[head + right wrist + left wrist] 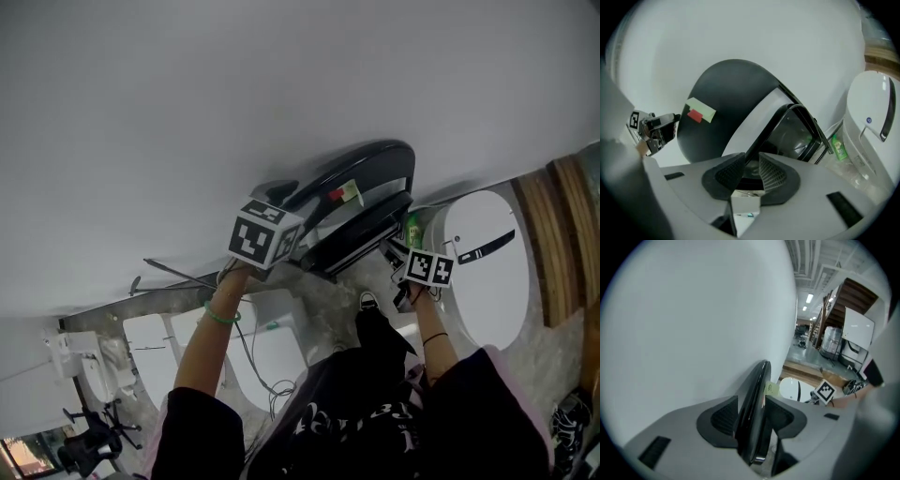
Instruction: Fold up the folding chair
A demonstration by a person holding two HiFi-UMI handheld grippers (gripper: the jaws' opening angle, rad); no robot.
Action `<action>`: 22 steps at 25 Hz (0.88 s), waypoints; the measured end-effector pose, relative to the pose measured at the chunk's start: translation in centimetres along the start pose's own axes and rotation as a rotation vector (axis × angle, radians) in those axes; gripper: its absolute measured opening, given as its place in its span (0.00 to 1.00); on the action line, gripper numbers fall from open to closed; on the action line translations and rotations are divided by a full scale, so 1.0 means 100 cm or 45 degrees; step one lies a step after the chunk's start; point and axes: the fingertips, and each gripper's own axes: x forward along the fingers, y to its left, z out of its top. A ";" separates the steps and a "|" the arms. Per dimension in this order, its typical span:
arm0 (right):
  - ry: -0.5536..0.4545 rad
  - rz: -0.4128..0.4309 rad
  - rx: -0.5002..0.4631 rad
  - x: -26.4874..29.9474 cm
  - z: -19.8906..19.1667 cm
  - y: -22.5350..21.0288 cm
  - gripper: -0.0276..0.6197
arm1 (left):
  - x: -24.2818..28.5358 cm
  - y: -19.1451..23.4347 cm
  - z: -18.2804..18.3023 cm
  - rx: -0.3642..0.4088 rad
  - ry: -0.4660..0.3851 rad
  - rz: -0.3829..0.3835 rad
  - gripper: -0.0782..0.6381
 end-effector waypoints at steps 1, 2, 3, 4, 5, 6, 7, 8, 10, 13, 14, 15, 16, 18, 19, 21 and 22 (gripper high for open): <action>0.008 0.006 -0.036 -0.006 -0.003 0.007 0.18 | -0.012 -0.002 -0.001 -0.048 -0.038 -0.008 0.36; 0.012 0.010 -0.069 -0.012 -0.006 0.015 0.18 | -0.024 -0.006 -0.004 -0.097 -0.075 -0.013 0.35; 0.013 0.013 -0.098 -0.018 -0.010 0.023 0.18 | -0.036 -0.009 -0.009 -0.146 -0.114 -0.012 0.31; 0.008 0.018 -0.122 -0.025 -0.014 0.032 0.18 | -0.047 -0.013 -0.016 -0.195 -0.152 -0.005 0.23; -0.001 0.026 -0.140 -0.031 -0.018 0.042 0.18 | -0.057 -0.018 -0.024 -0.237 -0.186 0.005 0.17; -0.013 0.037 -0.153 -0.038 -0.022 0.051 0.18 | -0.065 -0.024 -0.033 -0.269 -0.208 0.008 0.16; -0.024 0.050 -0.163 -0.044 -0.027 0.062 0.18 | -0.073 -0.031 -0.042 -0.292 -0.218 0.004 0.16; -0.035 0.063 -0.172 -0.049 -0.032 0.072 0.18 | -0.080 -0.040 -0.053 -0.307 -0.221 -0.005 0.16; -0.048 0.086 -0.189 -0.059 -0.045 0.093 0.18 | -0.095 -0.057 -0.074 -0.333 -0.226 -0.022 0.16; -0.059 0.103 -0.218 -0.072 -0.068 0.121 0.18 | -0.117 -0.081 -0.103 -0.380 -0.254 -0.047 0.13; -0.070 0.109 -0.231 -0.078 -0.075 0.131 0.18 | -0.124 -0.089 -0.111 -0.400 -0.270 -0.057 0.12; -0.085 0.120 -0.246 -0.085 -0.082 0.143 0.17 | -0.132 -0.097 -0.119 -0.421 -0.289 -0.067 0.12; -0.102 0.134 -0.260 -0.092 -0.090 0.154 0.17 | -0.141 -0.105 -0.128 -0.446 -0.311 -0.077 0.12; -0.126 0.160 -0.288 -0.107 -0.110 0.175 0.16 | -0.162 -0.122 -0.146 -0.508 -0.358 -0.096 0.12; -0.132 0.163 -0.307 -0.113 -0.121 0.184 0.16 | -0.171 -0.131 -0.157 -0.542 -0.376 -0.107 0.12; -0.144 0.161 -0.348 -0.126 -0.140 0.199 0.15 | -0.187 -0.149 -0.177 -0.588 -0.396 -0.130 0.12; -0.154 0.162 -0.362 -0.132 -0.148 0.206 0.15 | -0.193 -0.158 -0.188 -0.595 -0.399 -0.140 0.12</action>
